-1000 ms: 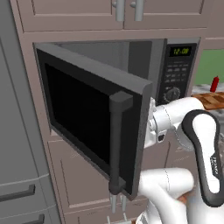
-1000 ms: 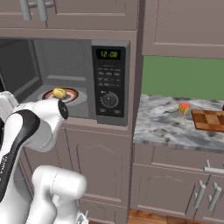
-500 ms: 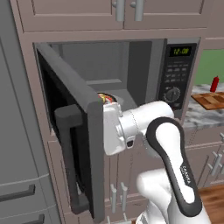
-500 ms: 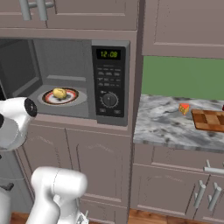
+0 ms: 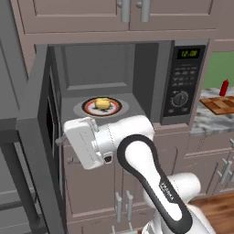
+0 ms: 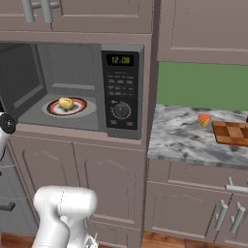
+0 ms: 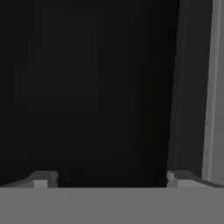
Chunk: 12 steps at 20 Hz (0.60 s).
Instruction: Retrieve the reheated potato from the microwave, then place the potato, cheese, and condiment on the cutting board.
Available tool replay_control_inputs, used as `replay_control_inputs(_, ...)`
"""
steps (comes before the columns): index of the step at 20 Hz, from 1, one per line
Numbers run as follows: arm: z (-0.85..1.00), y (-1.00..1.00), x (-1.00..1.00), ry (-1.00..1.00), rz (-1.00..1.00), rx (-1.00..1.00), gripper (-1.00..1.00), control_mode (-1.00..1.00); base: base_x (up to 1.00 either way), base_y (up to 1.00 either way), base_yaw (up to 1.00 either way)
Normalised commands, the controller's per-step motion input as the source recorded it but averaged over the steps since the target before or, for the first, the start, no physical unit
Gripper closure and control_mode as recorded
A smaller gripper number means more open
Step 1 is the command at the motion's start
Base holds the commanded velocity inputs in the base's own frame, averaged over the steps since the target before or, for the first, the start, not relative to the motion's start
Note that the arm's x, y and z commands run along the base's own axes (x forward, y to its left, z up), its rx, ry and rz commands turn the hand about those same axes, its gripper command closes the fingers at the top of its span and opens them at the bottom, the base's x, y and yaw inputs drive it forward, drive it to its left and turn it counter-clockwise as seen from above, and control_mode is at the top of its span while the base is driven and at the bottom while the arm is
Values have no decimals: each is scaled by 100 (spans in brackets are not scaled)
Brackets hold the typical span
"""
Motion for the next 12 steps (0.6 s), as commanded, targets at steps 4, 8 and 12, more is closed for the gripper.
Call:
replay_control_inputs(4,2,-16,24,0,0,-23,-100,-100,0,0,0)
replay_control_inputs(8,14,-41,12,-11,0,-29,-100,-100,0,0,0)
replay_control_inputs(12,15,-45,18,-18,0,-33,-100,-100,0,0,0)
